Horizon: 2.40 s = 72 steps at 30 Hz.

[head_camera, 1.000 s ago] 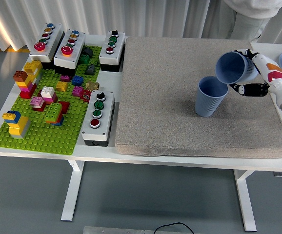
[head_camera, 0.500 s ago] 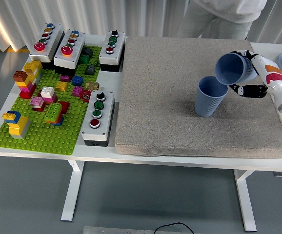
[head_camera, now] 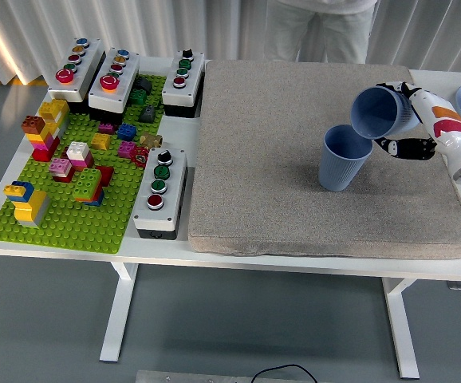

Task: Pick cup pour cup place

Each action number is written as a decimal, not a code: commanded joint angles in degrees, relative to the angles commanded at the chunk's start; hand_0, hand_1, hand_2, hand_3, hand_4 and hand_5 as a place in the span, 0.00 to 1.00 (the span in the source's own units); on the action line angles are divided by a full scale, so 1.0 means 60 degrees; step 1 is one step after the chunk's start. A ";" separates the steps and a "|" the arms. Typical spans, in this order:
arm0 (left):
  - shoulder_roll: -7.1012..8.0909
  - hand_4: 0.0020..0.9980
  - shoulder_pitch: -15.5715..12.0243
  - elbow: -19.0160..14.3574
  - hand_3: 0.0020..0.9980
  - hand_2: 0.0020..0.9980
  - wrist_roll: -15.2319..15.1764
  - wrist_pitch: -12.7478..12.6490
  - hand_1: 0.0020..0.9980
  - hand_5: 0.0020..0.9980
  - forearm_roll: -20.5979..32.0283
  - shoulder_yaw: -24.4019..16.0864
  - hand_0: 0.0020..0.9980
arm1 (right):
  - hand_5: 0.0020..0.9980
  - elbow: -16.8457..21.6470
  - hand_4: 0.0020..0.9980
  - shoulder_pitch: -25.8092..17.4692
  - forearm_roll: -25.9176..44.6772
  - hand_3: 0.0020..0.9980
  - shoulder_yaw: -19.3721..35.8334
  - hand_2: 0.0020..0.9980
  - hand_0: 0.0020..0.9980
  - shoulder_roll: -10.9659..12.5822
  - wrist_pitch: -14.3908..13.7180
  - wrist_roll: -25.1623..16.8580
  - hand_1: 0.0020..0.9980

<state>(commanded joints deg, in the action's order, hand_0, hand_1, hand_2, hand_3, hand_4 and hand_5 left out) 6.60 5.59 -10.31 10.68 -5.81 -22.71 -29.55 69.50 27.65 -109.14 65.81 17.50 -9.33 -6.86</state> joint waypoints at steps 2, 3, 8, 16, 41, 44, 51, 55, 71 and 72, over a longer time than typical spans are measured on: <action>-0.0002 0.51 0.0004 0.0000 0.68 0.83 0.0002 -0.0003 0.78 0.95 -0.0003 -0.0007 0.73 | 0.12 -0.0050 0.74 0.0033 0.0002 0.66 -0.0051 0.56 0.85 -0.0002 -0.0005 -0.0009 0.71; -0.0003 0.51 0.0004 0.0000 0.68 0.83 0.0006 -0.0001 0.78 0.95 -0.0023 -0.0020 0.73 | 0.12 -0.0084 0.74 0.0052 -0.0012 0.66 -0.0095 0.56 0.85 0.0001 -0.0036 -0.0018 0.71; -0.0004 0.51 -0.0001 0.0000 0.68 0.83 0.0001 -0.0002 0.78 0.95 -0.0021 -0.0033 0.73 | 0.12 -0.0161 0.74 0.0109 0.0003 0.66 -0.0245 0.56 0.85 0.0052 -0.0081 -0.0057 0.71; -0.0006 0.51 0.0013 0.0000 0.68 0.83 -0.0005 -0.0005 0.78 0.95 0.0010 -0.0013 0.73 | 0.12 -0.0123 0.74 0.0224 -0.0075 0.66 -0.0421 0.56 0.86 0.0192 -0.0298 -0.0065 0.71; -0.0001 0.51 -0.0022 0.0000 0.68 0.83 -0.0002 -0.0001 0.78 0.95 0.0049 0.0050 0.73 | 0.12 0.0005 0.74 0.0332 -0.0724 0.65 -0.1068 0.57 0.88 0.0467 -0.1174 0.0328 0.72; -0.0001 0.51 -0.0022 0.0000 0.68 0.83 -0.0001 0.0000 0.78 0.95 0.0040 0.0046 0.73 | 0.12 -0.0003 0.74 0.0338 -0.0744 0.65 -0.1122 0.57 0.88 0.0481 -0.1269 0.0336 0.72; 0.0000 0.51 -0.0024 0.0000 0.68 0.82 0.0001 0.0000 0.78 0.95 0.0031 0.0035 0.73 | 0.12 -0.0020 0.73 0.0357 -0.0724 0.65 -0.1239 0.57 0.89 0.0538 -0.1563 0.0294 0.72; -0.0001 0.51 -0.0024 0.0000 0.68 0.82 0.0002 -0.0002 0.78 0.95 0.0025 0.0020 0.73 | 0.12 0.0047 0.73 0.0367 -0.0843 0.65 -0.1322 0.57 0.89 0.0568 -0.1799 0.0366 0.72; 0.0000 0.51 -0.0006 0.0000 0.68 0.83 0.0003 0.0002 0.78 0.95 0.0050 0.0046 0.73 | 0.10 0.0005 0.73 0.0415 -0.0823 0.65 -0.1516 0.57 0.91 0.0658 -0.2207 0.0337 0.73; -0.0002 0.51 -0.0003 0.0000 0.68 0.83 0.0003 0.0001 0.78 0.95 0.0051 0.0045 0.73 | 0.10 0.0008 0.73 0.0424 -0.0830 0.65 -0.1561 0.57 0.91 0.0692 -0.2185 0.0350 0.73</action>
<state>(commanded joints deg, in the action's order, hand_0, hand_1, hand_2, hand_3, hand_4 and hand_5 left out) 6.59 5.58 -10.31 10.70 -5.80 -22.40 -29.28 69.55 30.19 -114.12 56.44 21.65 -22.44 -4.76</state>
